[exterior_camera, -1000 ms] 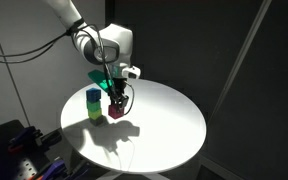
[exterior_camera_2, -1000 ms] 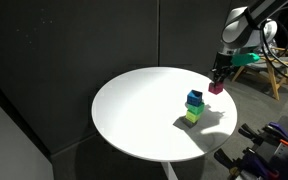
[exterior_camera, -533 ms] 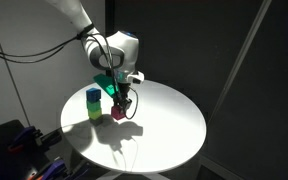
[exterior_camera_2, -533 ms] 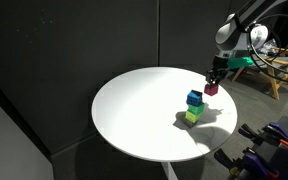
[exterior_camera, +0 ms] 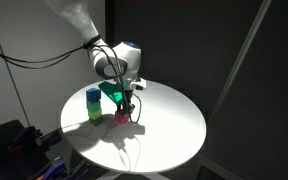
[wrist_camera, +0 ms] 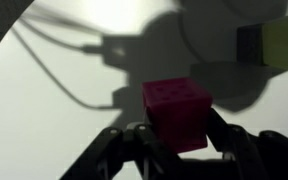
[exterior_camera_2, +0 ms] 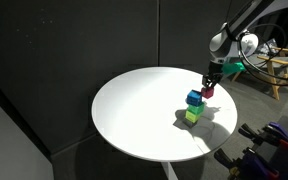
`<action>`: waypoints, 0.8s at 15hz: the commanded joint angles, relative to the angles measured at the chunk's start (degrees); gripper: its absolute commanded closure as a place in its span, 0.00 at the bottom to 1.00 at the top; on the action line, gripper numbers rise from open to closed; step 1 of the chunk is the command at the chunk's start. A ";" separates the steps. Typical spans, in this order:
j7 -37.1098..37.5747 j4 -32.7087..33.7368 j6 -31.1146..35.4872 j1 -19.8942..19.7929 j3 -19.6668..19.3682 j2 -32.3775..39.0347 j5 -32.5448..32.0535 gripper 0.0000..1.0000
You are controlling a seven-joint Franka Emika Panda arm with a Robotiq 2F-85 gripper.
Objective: Put the pink block on the table
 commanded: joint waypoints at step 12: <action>-0.55 5.42 4.44 -3.88 2.54 9.60 -0.85 0.72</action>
